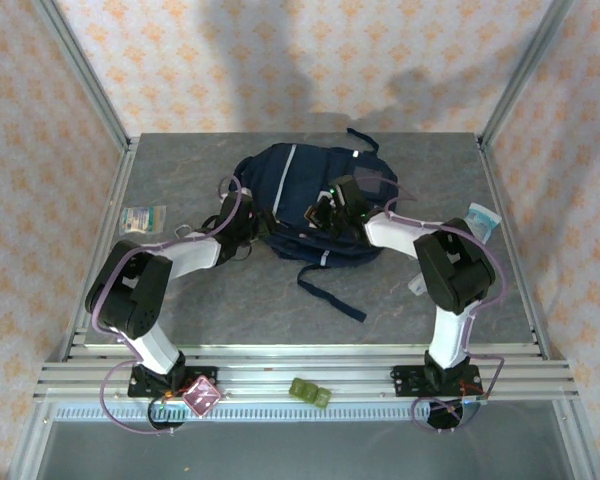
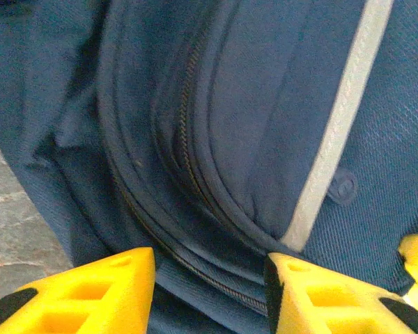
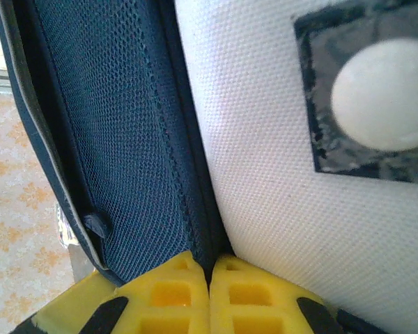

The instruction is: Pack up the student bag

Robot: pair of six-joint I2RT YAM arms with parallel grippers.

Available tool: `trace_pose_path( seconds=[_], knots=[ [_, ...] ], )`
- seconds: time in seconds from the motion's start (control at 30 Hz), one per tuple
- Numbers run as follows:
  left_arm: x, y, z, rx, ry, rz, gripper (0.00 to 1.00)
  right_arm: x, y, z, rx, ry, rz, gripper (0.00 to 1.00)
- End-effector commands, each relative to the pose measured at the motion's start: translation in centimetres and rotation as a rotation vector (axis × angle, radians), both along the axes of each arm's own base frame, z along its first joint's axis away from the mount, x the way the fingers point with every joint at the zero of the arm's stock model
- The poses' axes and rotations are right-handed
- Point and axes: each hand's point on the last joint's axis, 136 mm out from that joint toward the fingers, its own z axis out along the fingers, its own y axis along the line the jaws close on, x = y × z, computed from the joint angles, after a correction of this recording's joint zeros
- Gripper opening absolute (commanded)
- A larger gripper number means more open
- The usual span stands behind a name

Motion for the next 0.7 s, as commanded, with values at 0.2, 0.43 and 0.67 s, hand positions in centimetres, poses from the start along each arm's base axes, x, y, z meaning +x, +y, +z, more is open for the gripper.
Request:
trace_pose_path(
  seconds=[0.2, 0.43, 0.67],
  knots=[
    [-1.2, -0.6, 8.7, 0.069, -0.179, -0.065, 0.52, 0.7, 0.0, 13.1, 0.181, -0.301, -0.011, 0.0],
    [-1.1, -2.3, 10.0, 0.134, -0.217, -0.118, 0.61, 0.6, -0.2, 15.3, 0.266, -0.335, -0.019, 0.0],
    [-1.3, -5.8, 8.2, 0.236, -0.212, -0.192, 0.63, 0.7, 0.0, 15.1, 0.281, -0.328, -0.021, 0.0]
  ],
)
